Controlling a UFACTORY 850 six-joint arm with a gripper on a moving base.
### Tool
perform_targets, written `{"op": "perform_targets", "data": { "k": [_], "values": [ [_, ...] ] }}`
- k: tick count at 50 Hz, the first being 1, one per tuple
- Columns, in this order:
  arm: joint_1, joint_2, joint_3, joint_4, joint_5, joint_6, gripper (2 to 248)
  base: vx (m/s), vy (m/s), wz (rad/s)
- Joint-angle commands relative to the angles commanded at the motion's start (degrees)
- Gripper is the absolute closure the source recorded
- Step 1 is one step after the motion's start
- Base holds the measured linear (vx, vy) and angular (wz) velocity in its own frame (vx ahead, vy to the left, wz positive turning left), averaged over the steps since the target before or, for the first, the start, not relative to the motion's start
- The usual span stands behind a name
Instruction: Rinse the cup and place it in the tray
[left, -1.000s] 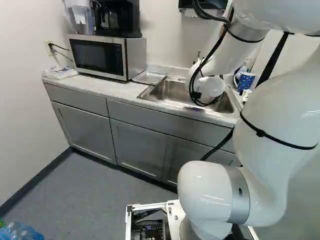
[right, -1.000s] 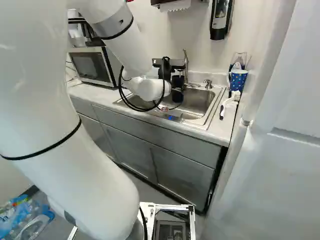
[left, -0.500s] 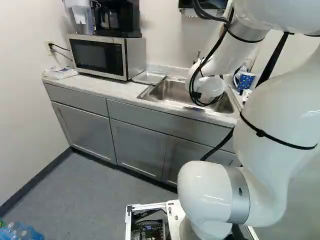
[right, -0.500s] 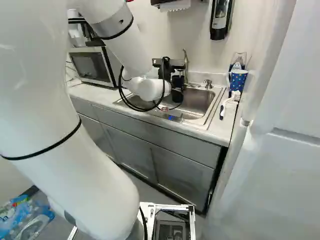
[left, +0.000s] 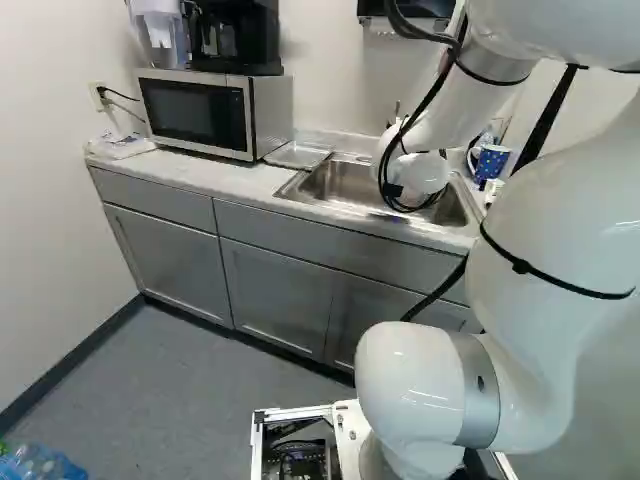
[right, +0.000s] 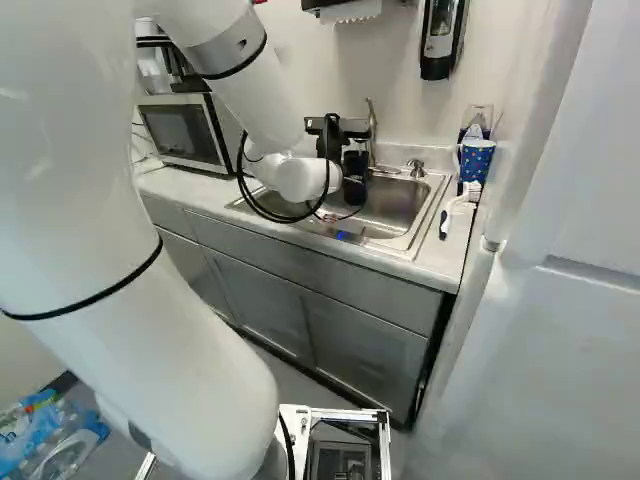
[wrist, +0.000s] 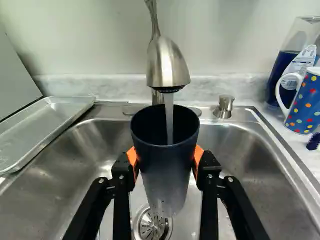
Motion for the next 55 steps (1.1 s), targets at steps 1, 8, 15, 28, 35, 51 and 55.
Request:
{"op": "perform_targets", "data": {
  "k": [1, 8, 15, 28, 35, 51, 55],
  "values": [
    [0.0, 0.0, 0.0, 0.0, 0.0, 0.0, 126, 0.000, 0.000, 0.000],
    [0.0, 0.0, 0.0, 0.0, 0.0, 0.0, 126, 0.000, 0.000, 0.000],
    [0.0, 0.0, 0.0, 0.0, 0.0, 0.0, 126, 0.000, 0.000, 0.000],
    [0.0, 0.0, 0.0, 0.0, 0.0, 0.0, 126, 0.000, 0.000, 0.000],
    [0.0, 0.0, 0.0, 0.0, 0.0, 0.0, 126, 0.000, 0.000, 0.000],
    [0.0, 0.0, 0.0, 0.0, 0.0, 0.0, 126, 0.000, 0.000, 0.000],
    [0.0, 0.0, 0.0, 0.0, 0.0, 0.0, 126, 0.000, 0.000, 0.000]
  ]
}}
